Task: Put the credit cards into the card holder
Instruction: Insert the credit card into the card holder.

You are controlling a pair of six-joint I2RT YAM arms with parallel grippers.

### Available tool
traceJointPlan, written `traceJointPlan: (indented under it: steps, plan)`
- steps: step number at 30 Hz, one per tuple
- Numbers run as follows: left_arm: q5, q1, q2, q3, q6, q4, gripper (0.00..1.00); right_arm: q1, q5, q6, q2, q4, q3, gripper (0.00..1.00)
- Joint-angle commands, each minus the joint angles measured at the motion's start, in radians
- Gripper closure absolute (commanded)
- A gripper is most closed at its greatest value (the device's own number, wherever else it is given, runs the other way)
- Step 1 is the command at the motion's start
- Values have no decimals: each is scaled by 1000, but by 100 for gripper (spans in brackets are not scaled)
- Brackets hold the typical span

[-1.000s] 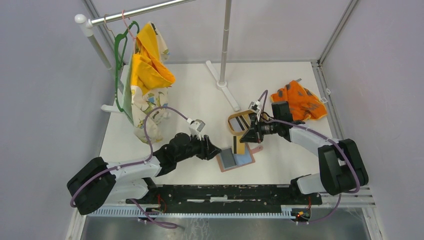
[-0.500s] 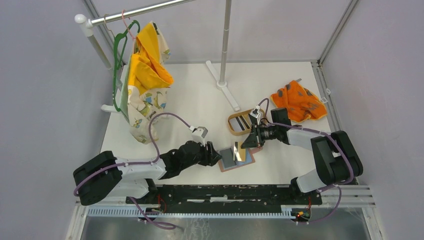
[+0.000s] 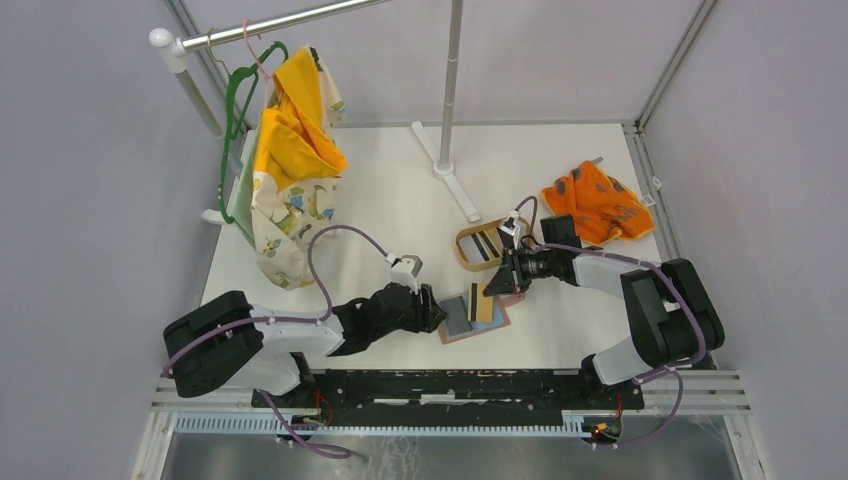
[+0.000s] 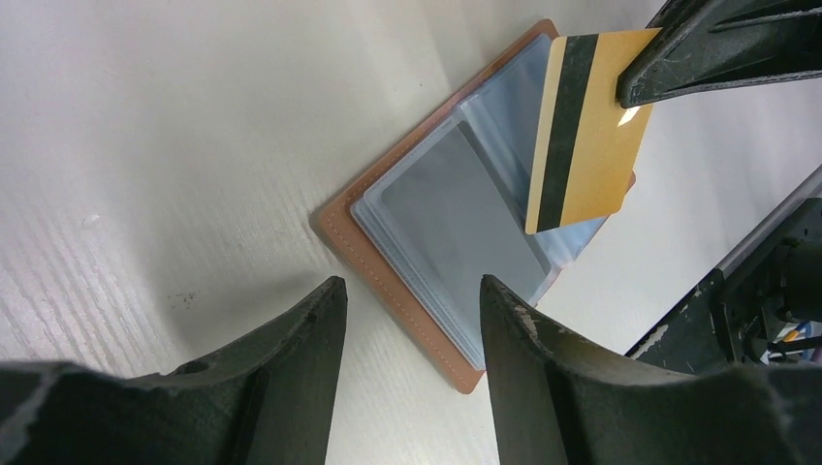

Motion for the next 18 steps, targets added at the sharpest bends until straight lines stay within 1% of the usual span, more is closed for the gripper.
traceJointPlan:
  steps: [1, 5, 7, 11, 18]
  plan:
    - [-50, -15, 23, 49, -36, -18, 40, -5, 24, -26, 6, -3, 30, 100]
    - [-62, -24, 46, 66, -37, -40, 41, -4, 25, -25, 17, -2, 29, 100]
    - [-69, -29, 55, 70, -41, -45, 43, -4, 26, -20, 20, 5, 25, 100]
    - [-91, -36, 79, 94, -48, -85, 49, 4, 29, -20, 27, 12, 22, 100]
    - [-132, -58, 127, 147, -49, -151, 53, 14, 35, -20, 40, 14, 18, 100]
